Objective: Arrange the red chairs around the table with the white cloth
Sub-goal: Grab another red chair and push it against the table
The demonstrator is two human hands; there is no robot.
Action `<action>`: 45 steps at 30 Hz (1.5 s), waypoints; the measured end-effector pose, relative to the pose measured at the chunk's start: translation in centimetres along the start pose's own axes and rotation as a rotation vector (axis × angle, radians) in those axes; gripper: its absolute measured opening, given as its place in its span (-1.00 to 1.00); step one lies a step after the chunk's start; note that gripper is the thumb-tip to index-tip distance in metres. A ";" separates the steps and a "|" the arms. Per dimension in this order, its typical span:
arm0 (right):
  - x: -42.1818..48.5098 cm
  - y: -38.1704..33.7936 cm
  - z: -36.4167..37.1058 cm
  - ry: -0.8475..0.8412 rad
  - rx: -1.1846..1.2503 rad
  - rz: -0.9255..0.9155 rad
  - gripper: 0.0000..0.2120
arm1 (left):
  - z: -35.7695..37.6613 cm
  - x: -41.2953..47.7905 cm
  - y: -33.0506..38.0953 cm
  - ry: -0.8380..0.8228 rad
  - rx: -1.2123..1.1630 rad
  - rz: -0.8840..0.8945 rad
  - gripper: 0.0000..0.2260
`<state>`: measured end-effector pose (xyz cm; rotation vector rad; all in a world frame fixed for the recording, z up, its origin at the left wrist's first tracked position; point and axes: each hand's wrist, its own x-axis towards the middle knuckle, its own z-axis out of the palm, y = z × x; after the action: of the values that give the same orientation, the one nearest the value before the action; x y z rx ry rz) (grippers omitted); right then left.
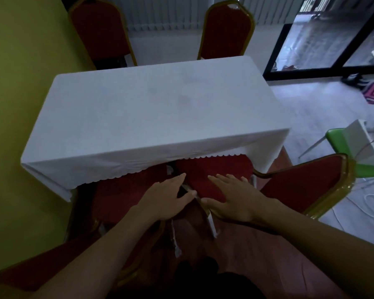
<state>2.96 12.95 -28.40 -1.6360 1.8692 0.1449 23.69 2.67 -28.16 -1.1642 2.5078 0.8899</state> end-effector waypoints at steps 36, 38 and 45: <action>-3.2 33.3 -9.2 -0.204 -0.427 -0.558 -0.62 | 18.0 9.7 27.4 -0.112 -0.295 -0.113 -0.29; -3.1 33.4 -8.9 -0.183 -0.419 -0.581 -0.73 | 18.2 9.6 27.5 -0.086 -0.270 -0.145 -0.35; -4.1 33.9 -7.4 -0.155 -0.357 -0.636 -0.62 | 17.9 8.7 27.5 -0.113 -0.279 -0.112 -0.36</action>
<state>-31.11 20.30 -31.26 -2.3083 1.1785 0.3327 -3.45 22.02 -34.36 -1.2810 2.2561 1.2666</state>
